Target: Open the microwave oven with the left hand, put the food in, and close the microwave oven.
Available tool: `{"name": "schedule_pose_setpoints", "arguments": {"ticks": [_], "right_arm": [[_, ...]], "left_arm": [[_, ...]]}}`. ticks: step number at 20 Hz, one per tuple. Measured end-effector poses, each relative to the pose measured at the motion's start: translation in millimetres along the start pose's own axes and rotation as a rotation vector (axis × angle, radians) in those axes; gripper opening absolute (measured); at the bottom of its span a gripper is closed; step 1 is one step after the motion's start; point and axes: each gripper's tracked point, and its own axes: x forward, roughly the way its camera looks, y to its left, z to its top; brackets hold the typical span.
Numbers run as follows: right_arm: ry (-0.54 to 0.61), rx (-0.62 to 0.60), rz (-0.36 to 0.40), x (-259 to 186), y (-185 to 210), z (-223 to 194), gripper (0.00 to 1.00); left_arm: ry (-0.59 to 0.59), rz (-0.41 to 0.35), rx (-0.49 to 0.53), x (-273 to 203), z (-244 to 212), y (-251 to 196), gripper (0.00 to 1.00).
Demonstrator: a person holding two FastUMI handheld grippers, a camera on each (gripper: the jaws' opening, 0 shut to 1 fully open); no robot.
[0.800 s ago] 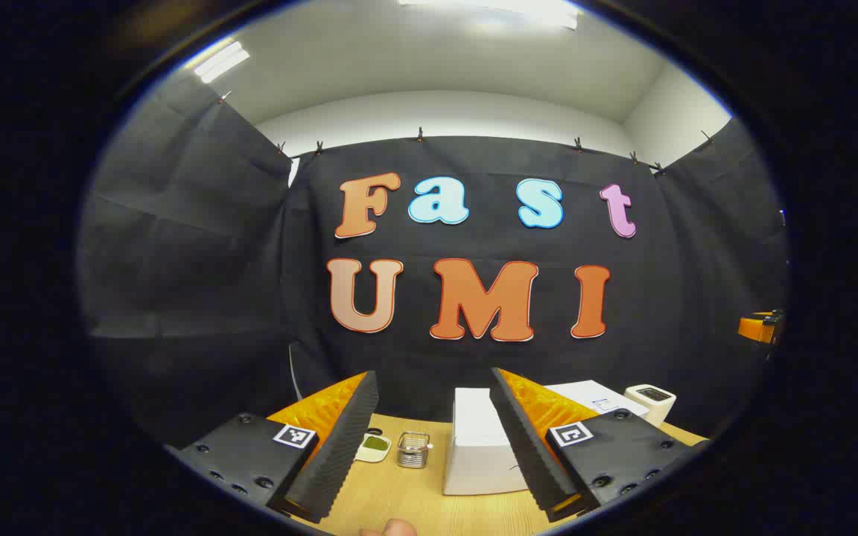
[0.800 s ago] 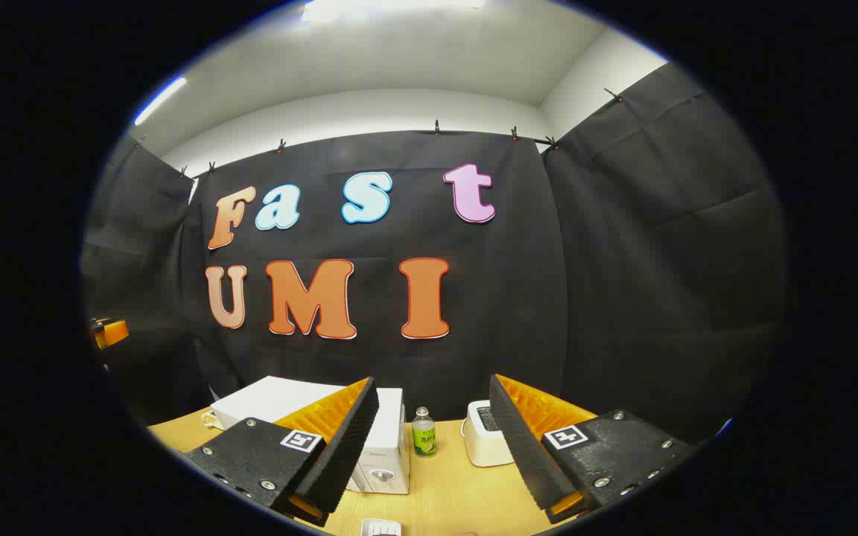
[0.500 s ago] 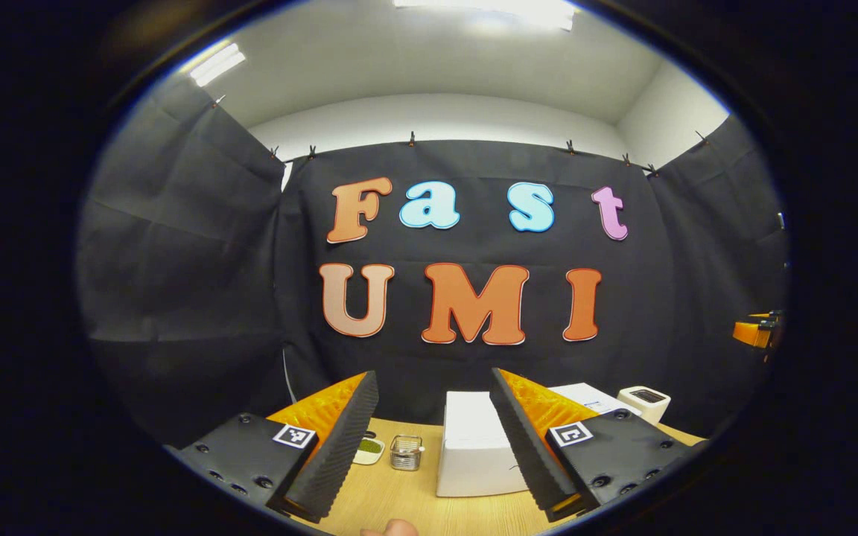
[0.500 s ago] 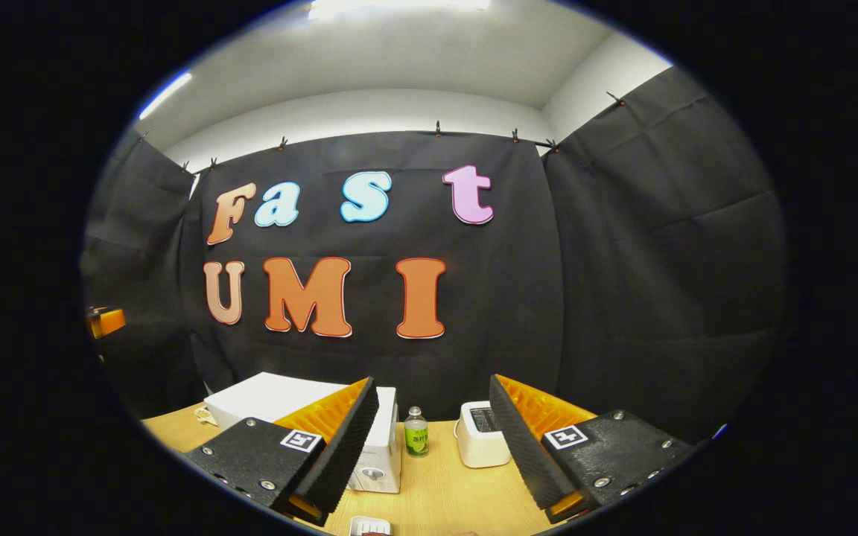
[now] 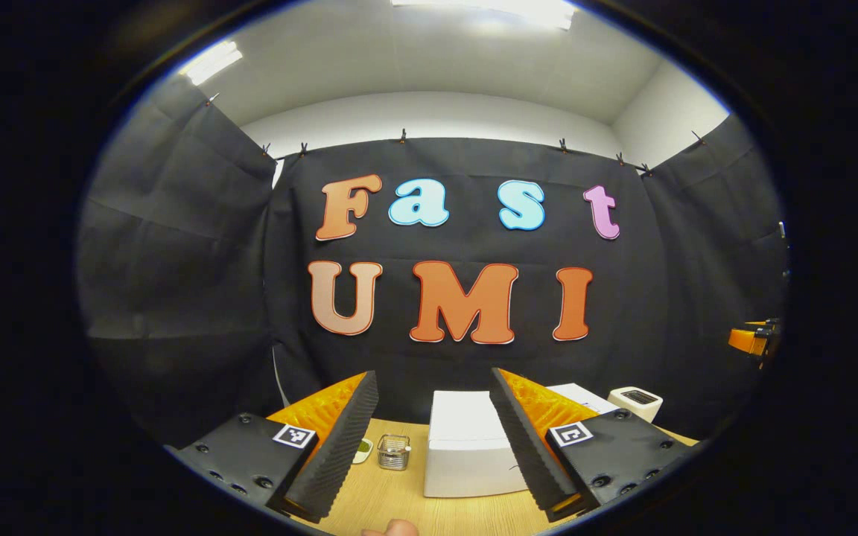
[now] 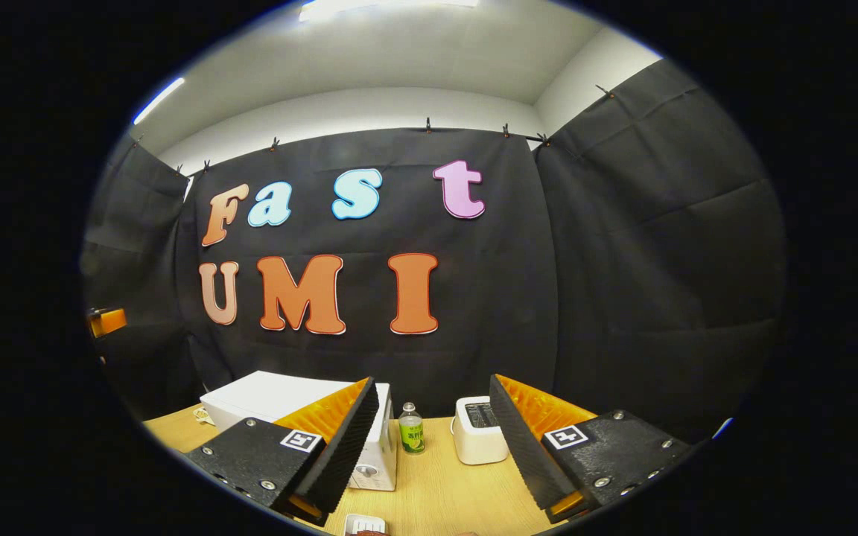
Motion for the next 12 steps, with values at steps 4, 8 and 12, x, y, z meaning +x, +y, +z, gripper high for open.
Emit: {"name": "schedule_pose_setpoints", "arguments": {"ticks": [4,8,12], "right_arm": [[0.005,0.006,0.010,0,0,-5,0.93],[0.011,0.010,0.012,1,0,-8,0.93],[0.004,0.020,0.014,0,-1,-6,0.93]], "left_arm": [[0.005,-0.017,-0.006,2,-2,-7,0.95],[-0.001,-0.008,0.004,1,2,-6,0.95],[-0.015,-0.020,0.006,-3,5,-12,0.95]]}}
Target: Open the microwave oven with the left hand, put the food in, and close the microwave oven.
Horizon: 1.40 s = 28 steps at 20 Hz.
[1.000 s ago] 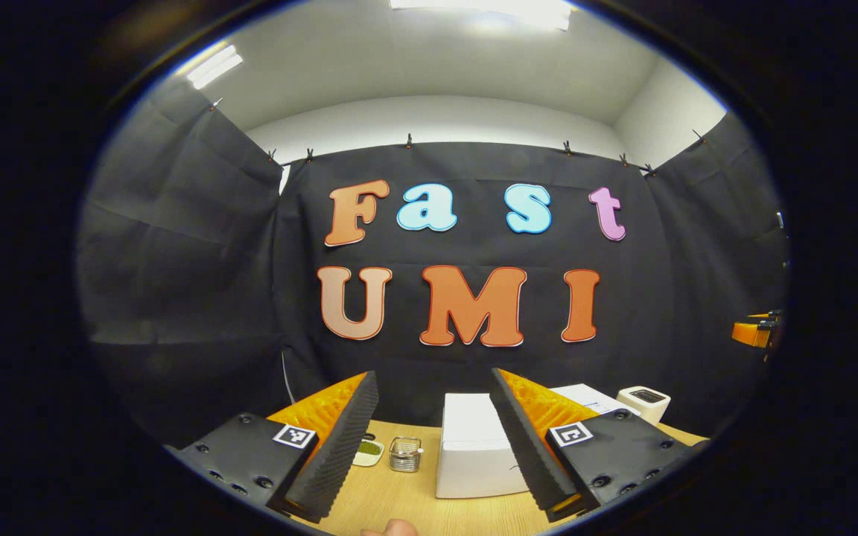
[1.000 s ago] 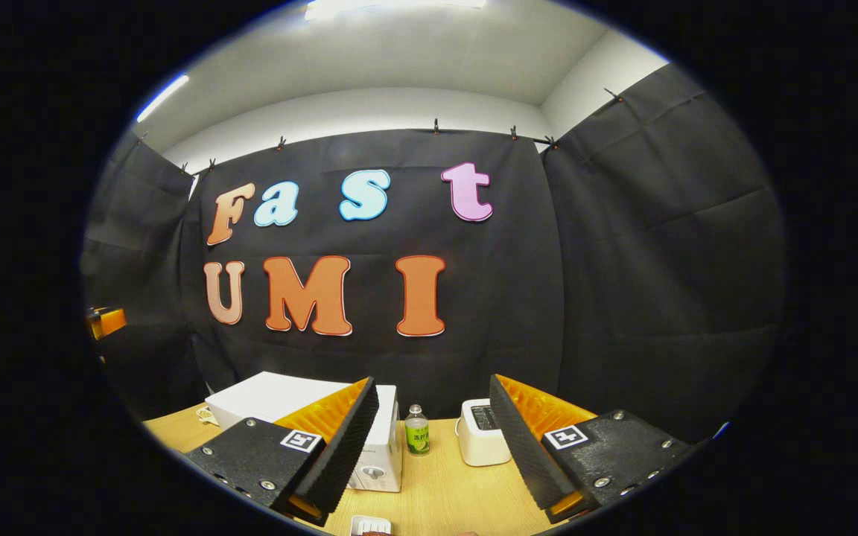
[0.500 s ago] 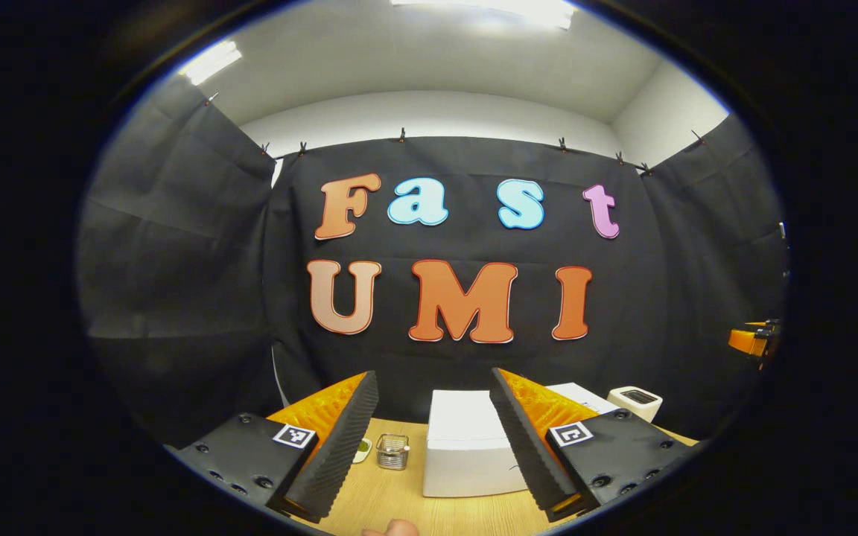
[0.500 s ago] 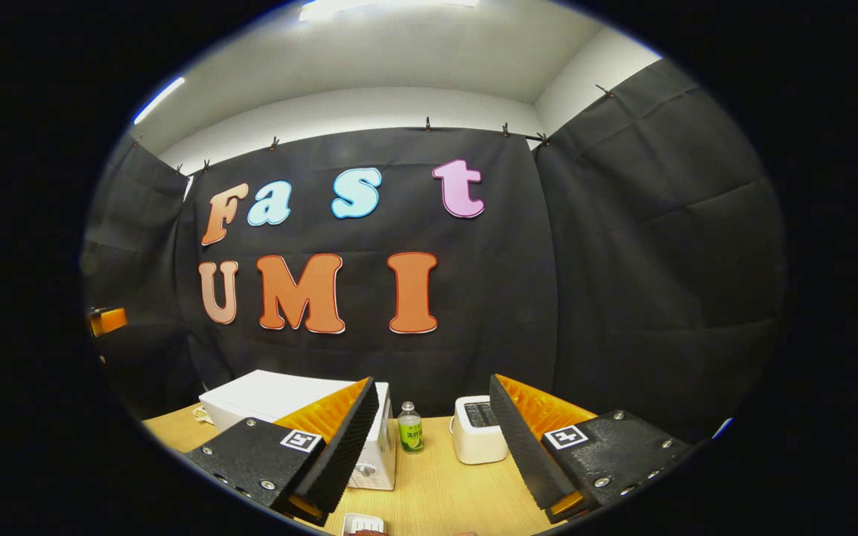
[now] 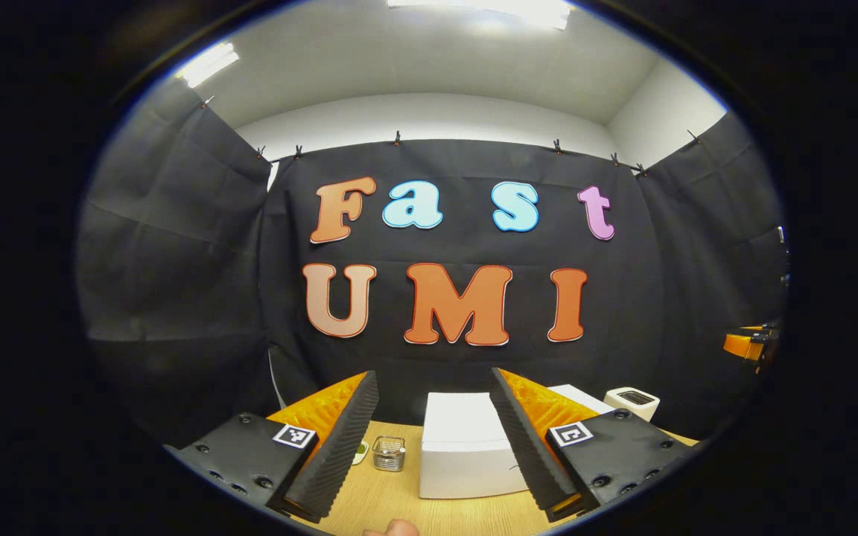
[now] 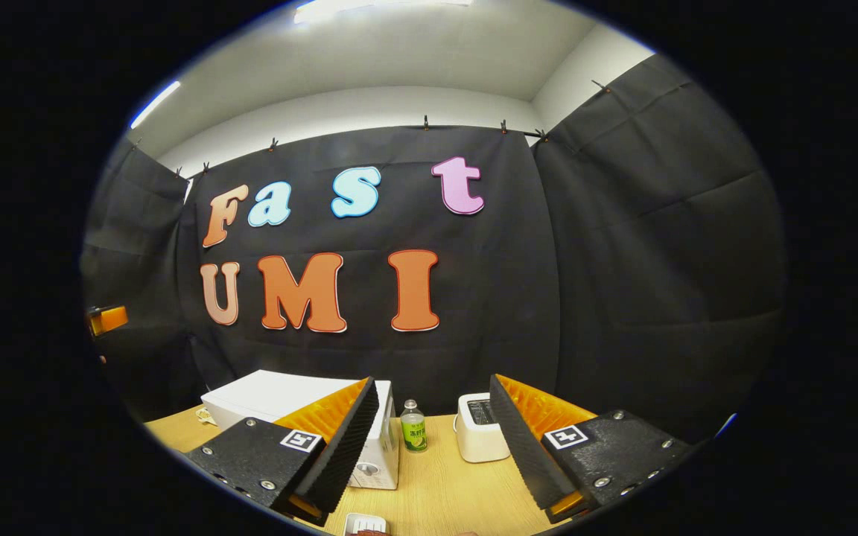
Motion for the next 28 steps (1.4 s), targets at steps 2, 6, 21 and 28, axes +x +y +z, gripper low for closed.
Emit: {"name": "schedule_pose_setpoints", "arguments": {"ticks": [2,6,21,28], "right_arm": [[-0.002,-0.002,0.001,1,0,-1,0.93],[-0.003,0.003,0.017,0,1,-5,0.97],[-0.004,0.055,-0.036,-3,-34,-28,0.93],[0.021,0.044,-0.070,-8,-57,-45,0.93]], "left_arm": [[0.001,-0.008,-0.002,0,-2,-5,0.98],[0.009,-0.013,0.011,6,-10,-11,0.95],[0.126,-0.172,0.104,37,-177,-171,0.95],[0.188,-0.259,0.064,45,-262,-257,1.00]]}}
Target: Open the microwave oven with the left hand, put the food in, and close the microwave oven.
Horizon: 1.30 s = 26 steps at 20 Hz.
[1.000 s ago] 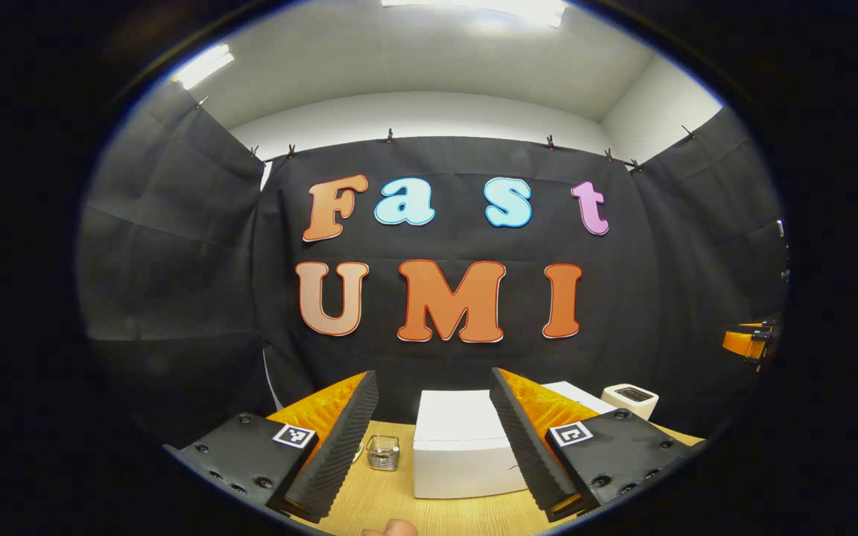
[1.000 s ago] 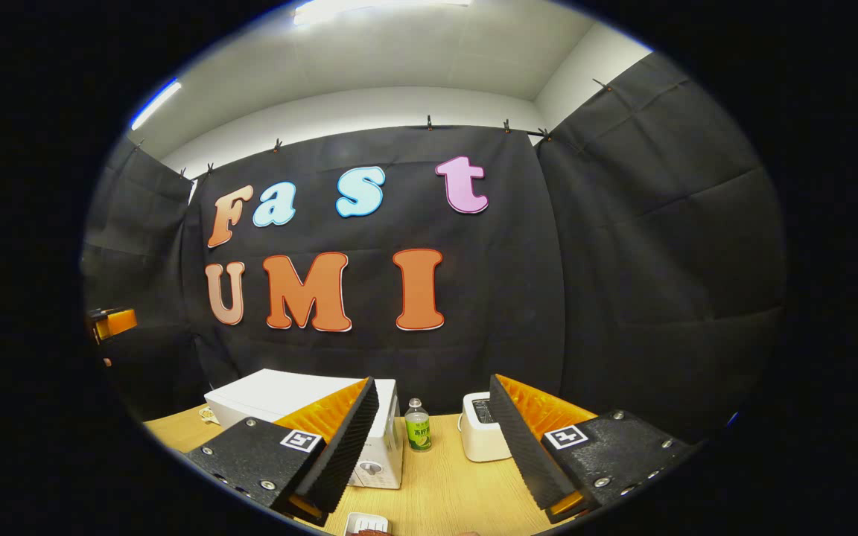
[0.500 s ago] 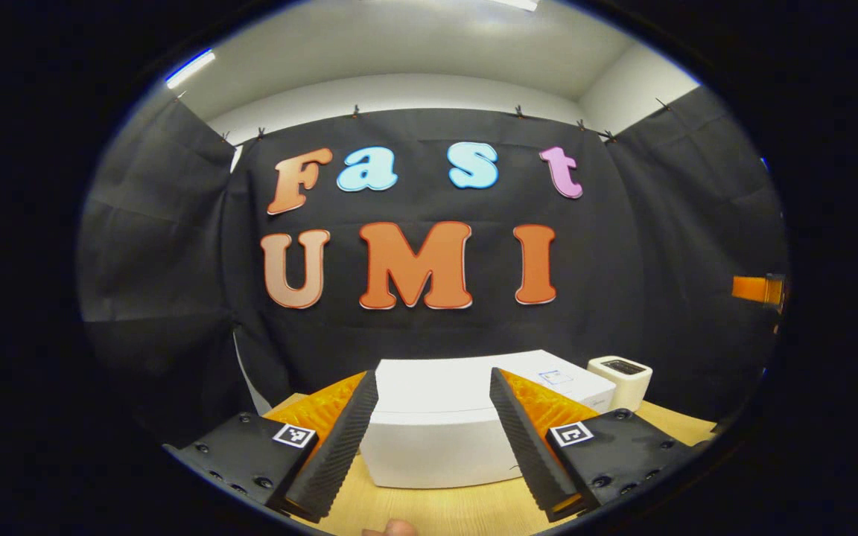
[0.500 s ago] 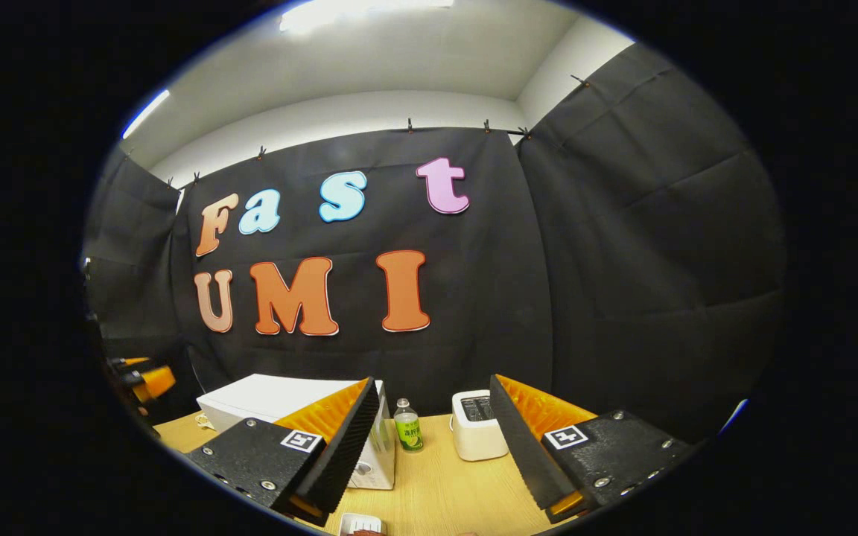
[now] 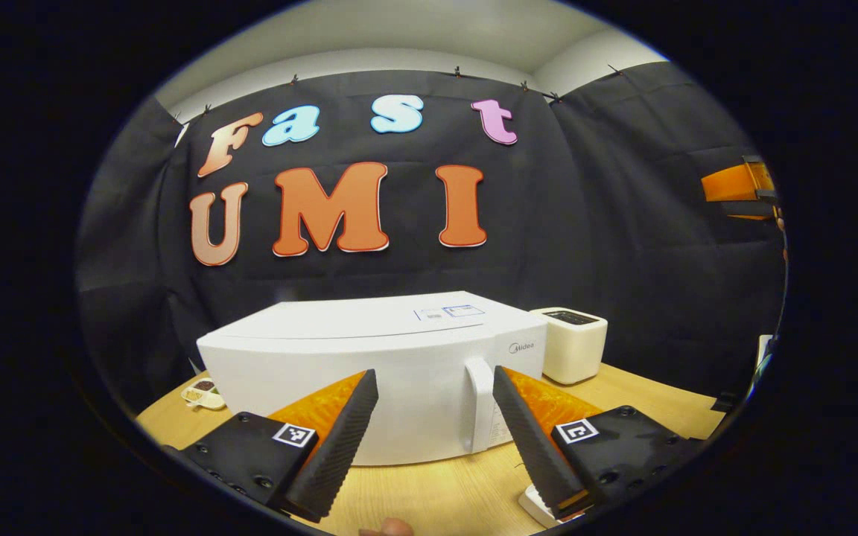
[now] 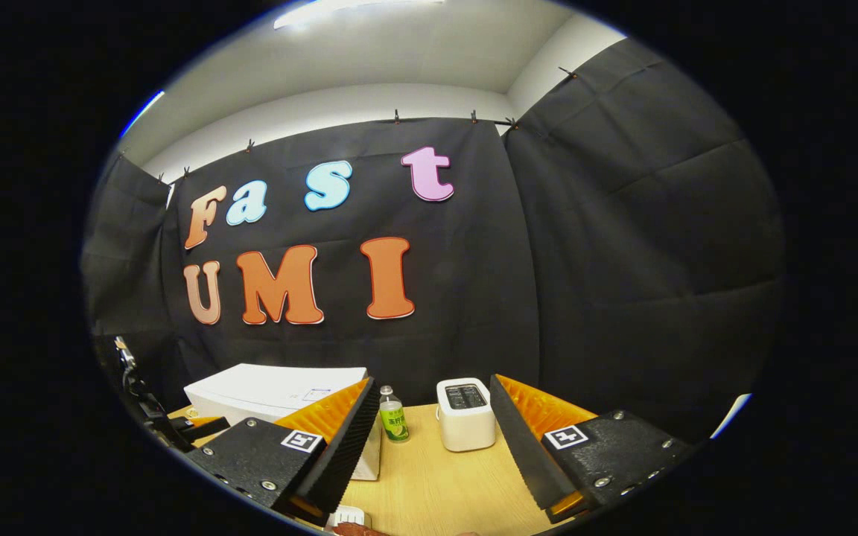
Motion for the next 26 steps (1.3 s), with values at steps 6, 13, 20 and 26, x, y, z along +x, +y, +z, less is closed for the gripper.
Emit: {"name": "schedule_pose_setpoints", "arguments": {"ticks": [6,13,20,26], "right_arm": [[-0.008,-0.035,-0.024,-5,-16,-5,0.93],[-0.029,-0.057,-0.025,-6,-23,-7,0.93],[-0.024,-0.071,-0.039,-8,-29,-10,0.93],[-0.018,-0.056,-0.048,-10,-36,-17,0.93]], "left_arm": [[0.018,0.014,-0.040,39,-36,-15,0.96],[0.060,0.027,-0.097,64,-64,-20,0.96],[0.110,-0.018,0.014,76,-79,-48,0.24],[0.119,-0.077,-0.029,73,-77,-47,0.15]]}}
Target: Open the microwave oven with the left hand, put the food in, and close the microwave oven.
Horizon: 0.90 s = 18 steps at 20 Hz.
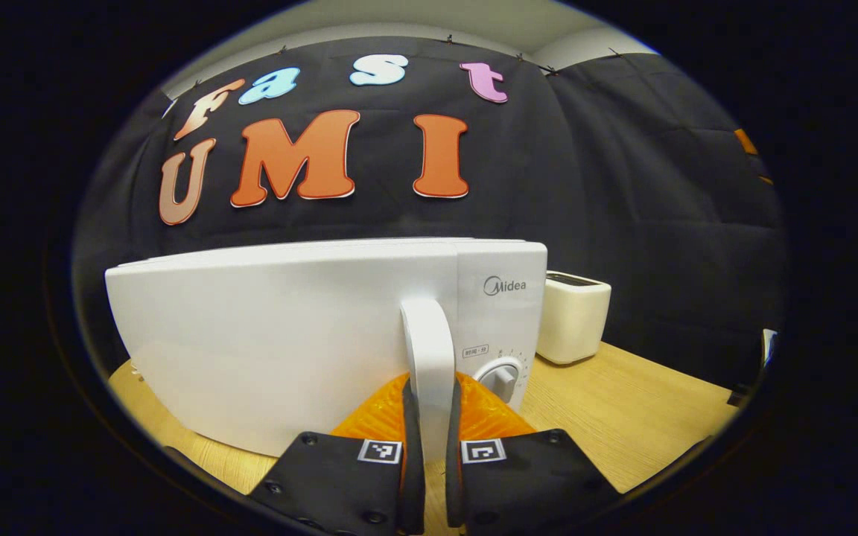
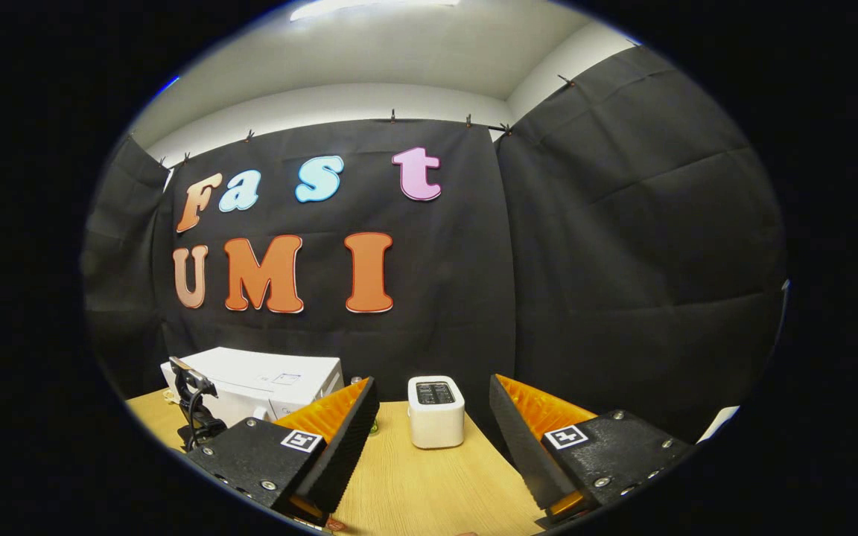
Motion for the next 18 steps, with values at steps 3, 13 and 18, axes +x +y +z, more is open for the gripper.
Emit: {"name": "schedule_pose_setpoints", "arguments": {"ticks": [3,13,18], "right_arm": [[0.015,-0.005,0.001,2,0,-8,0.93],[0.070,-0.023,0.016,16,8,-39,0.97],[0.101,0.029,0.058,13,30,-50,0.93]], "left_arm": [[0.009,-0.033,-0.021,-2,-1,0,0.16],[-0.024,-0.078,-0.016,-37,-4,-4,0.07],[-0.043,-0.207,-0.014,-111,-14,-4,0.07]]}}
